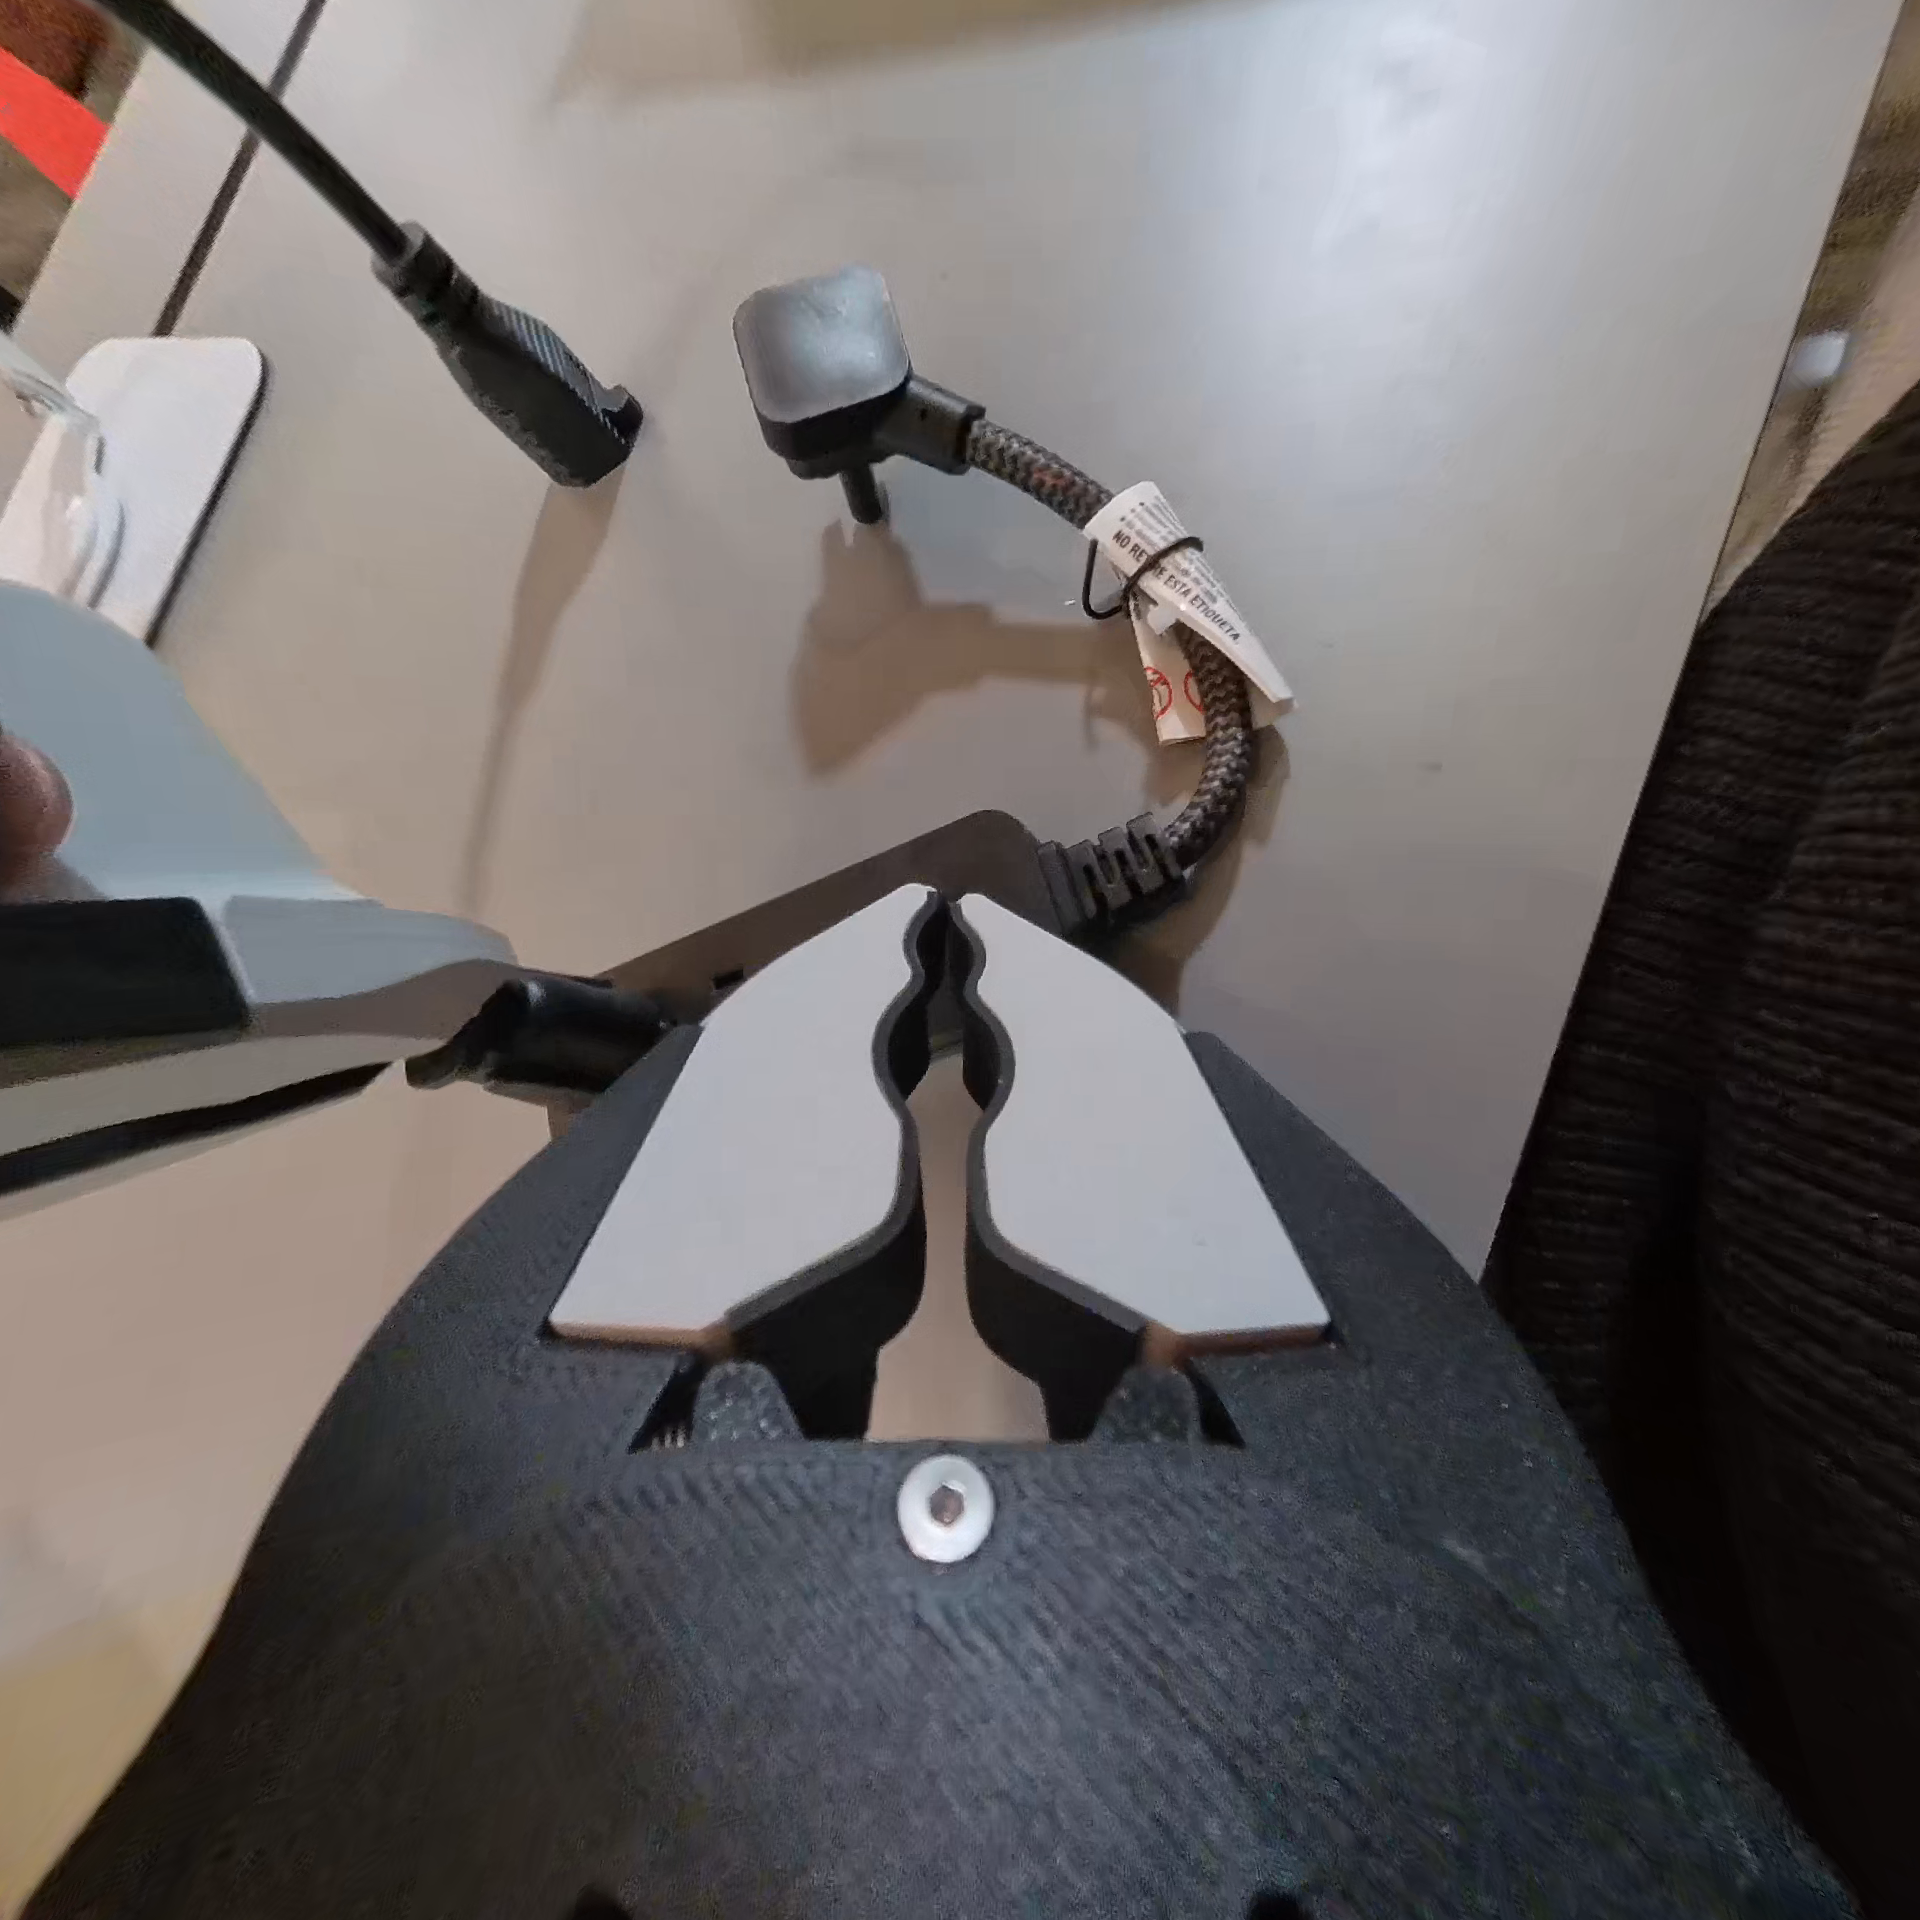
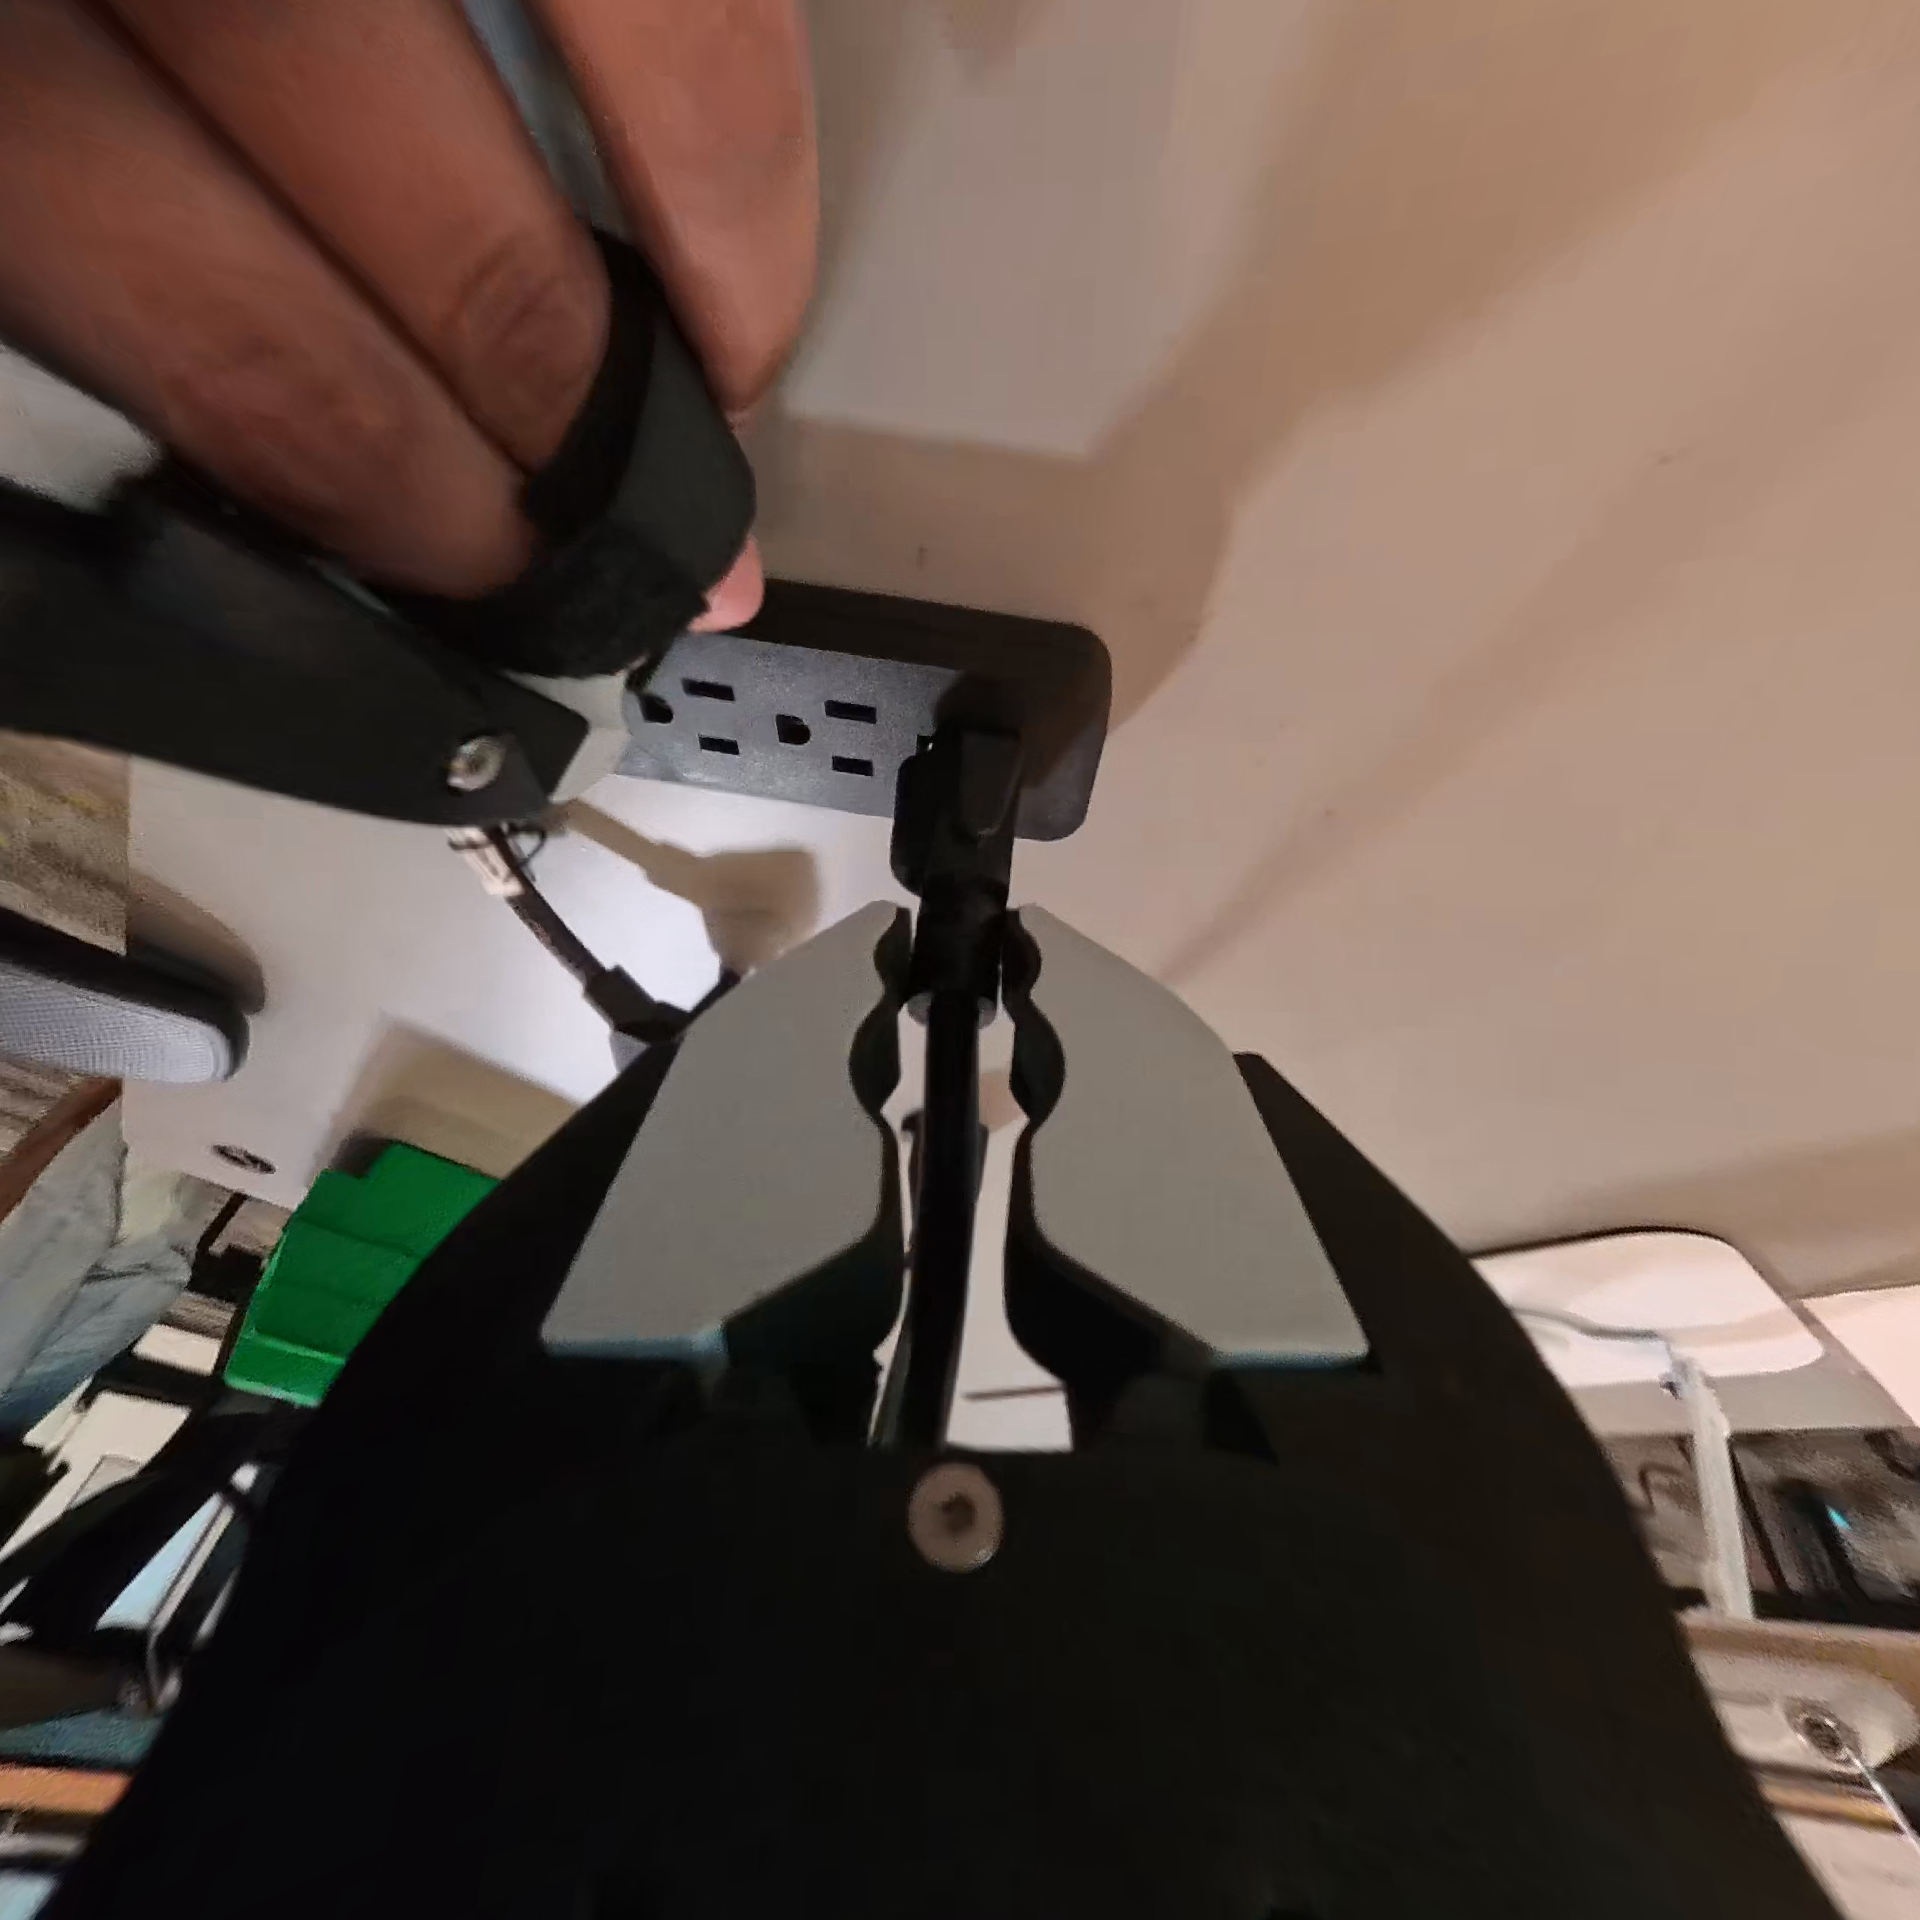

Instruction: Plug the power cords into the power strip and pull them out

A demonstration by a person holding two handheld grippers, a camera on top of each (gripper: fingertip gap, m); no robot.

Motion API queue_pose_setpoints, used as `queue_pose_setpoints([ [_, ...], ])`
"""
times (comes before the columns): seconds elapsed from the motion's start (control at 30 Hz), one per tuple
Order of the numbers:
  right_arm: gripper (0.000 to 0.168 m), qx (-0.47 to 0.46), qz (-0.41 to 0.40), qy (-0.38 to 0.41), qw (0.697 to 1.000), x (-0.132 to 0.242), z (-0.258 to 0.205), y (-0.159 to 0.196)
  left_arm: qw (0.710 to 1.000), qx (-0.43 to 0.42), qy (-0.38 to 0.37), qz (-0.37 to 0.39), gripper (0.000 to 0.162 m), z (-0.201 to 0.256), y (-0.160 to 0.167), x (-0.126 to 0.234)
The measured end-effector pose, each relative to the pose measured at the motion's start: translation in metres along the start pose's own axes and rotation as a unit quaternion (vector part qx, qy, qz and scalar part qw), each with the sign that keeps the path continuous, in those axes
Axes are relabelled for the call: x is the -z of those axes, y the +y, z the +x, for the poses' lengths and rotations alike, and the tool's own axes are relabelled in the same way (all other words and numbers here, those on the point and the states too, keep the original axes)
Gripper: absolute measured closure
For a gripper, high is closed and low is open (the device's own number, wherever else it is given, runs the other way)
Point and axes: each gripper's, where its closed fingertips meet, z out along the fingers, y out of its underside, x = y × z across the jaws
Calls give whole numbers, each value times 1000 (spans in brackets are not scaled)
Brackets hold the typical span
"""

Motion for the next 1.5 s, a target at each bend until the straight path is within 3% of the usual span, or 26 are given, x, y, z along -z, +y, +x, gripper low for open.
queue_pose_setpoints([
  [0.73, 153, -21, 41, 6, 999, -1, 2, -7, 999, 44, -23, -18, 160, -10, 1, -6],
  [1.07, 153, -11, 39, 5, 999, -7, 2, -11, 994, 107, -14, -8, 159, -21, 7, -6],
  [1.5, 153, -40, 32, 14, 999, -7, 3, -10, 997, 63, -46, -20, 160, -21, 6, -6],
])
